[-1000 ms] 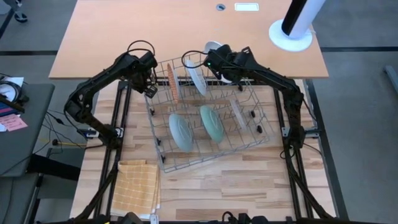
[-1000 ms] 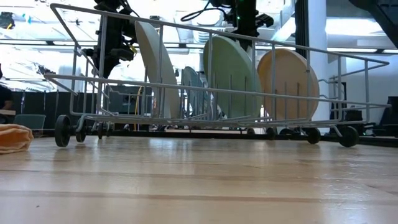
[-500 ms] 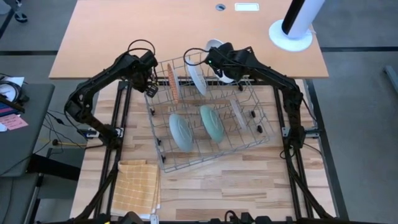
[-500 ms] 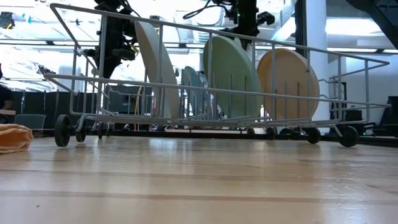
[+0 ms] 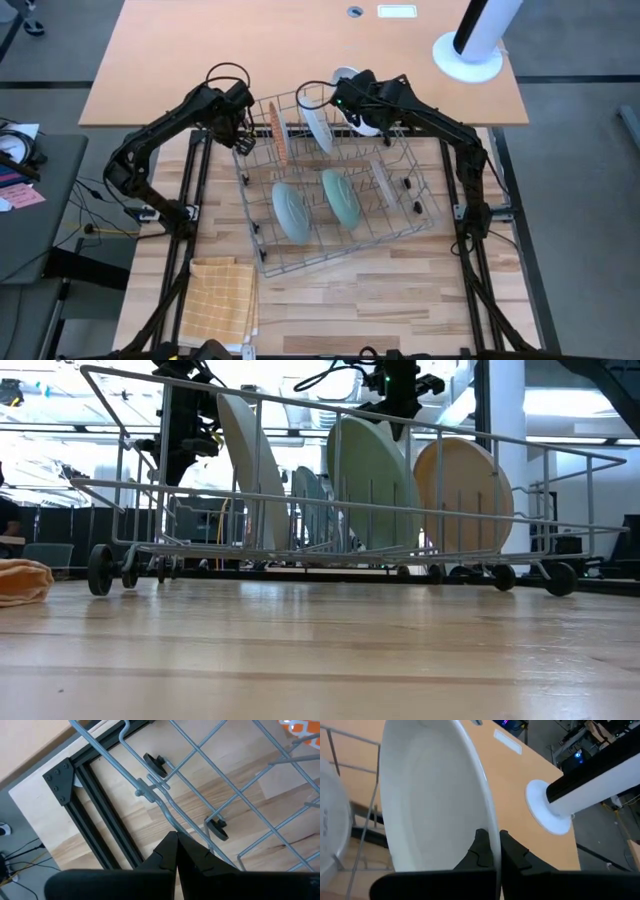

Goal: Sort dishes
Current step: Put the white plate in the dish rack

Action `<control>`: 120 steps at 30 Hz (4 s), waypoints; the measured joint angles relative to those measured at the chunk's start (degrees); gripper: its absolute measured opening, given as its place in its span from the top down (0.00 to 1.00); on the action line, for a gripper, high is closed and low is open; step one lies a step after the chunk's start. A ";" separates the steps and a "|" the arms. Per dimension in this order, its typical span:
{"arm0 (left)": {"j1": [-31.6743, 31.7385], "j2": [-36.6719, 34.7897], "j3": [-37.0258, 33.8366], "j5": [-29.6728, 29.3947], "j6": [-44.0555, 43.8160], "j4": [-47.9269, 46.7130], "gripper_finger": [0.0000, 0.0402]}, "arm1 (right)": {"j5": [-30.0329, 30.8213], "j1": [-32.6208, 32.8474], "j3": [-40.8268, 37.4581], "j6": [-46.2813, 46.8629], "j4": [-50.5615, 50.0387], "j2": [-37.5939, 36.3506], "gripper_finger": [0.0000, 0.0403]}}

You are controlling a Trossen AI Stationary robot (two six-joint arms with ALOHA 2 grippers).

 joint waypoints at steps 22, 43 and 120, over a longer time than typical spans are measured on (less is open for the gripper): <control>-0.35 0.00 0.02 0.29 -0.24 -0.30 1.00 | -0.69 -0.75 2.50 2.89 -7.76 0.39 0.99; -0.70 -0.02 -0.07 0.42 -0.46 0.35 1.00 | 4.08 -2.48 4.68 -3.15 -6.96 0.92 0.99; 1.21 6.39 4.48 1.37 5.76 -7.07 1.00 | -9.03 -0.01 4.98 -5.09 -7.51 -4.52 0.99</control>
